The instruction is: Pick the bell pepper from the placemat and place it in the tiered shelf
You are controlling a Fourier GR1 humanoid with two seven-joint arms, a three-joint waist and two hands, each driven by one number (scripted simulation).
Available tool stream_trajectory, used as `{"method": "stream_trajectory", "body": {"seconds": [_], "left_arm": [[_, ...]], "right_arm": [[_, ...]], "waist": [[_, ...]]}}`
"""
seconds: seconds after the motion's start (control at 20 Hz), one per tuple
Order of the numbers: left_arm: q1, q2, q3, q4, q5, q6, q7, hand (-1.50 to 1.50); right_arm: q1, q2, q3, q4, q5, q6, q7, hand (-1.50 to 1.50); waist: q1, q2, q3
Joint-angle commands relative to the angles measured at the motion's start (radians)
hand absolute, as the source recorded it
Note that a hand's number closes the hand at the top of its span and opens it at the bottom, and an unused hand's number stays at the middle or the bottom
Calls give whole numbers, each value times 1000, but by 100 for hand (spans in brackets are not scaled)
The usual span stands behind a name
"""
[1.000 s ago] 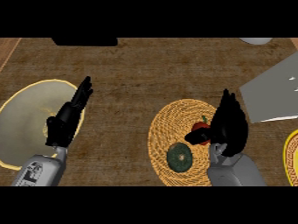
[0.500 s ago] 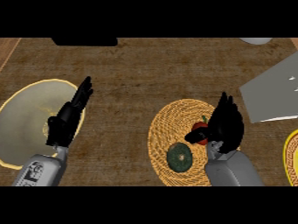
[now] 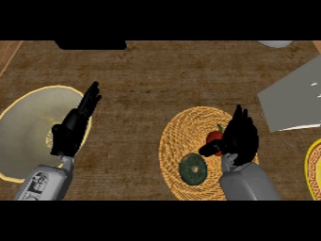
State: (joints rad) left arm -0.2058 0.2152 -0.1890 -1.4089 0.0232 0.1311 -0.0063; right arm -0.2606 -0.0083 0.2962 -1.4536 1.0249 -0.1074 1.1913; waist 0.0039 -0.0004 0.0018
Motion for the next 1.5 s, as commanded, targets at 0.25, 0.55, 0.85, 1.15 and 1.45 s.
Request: {"method": "stream_trajectory", "body": {"seconds": [0.25, 0.55, 0.85, 1.15, 1.45], "left_arm": [[33, -23, -8, -33, -38, 13, 25, 0], [48, -20, 18, -26, -21, -24, 9, 0], [-4, -14, 45, 6, -32, -26, 31, 0], [38, -10, 46, -33, -36, -10, 45, 0], [69, -30, 37, -29, -56, 5, 0, 0]], "right_arm": [[51, 8, 55, -38, -22, -53, 176, 150], [-13, 8, 88, 89, -8, -14, 160, 150], [223, -121, 181, -159, -48, 56, -281, 150], [456, -337, 364, -401, -120, 28, -645, 150], [684, -475, 280, -683, -266, -138, -858, 150]], "waist": [[-2, -2, -2], [2, 0, -2], [-25, -7, -1], [-41, -16, 0], [-45, -10, 0]]}}
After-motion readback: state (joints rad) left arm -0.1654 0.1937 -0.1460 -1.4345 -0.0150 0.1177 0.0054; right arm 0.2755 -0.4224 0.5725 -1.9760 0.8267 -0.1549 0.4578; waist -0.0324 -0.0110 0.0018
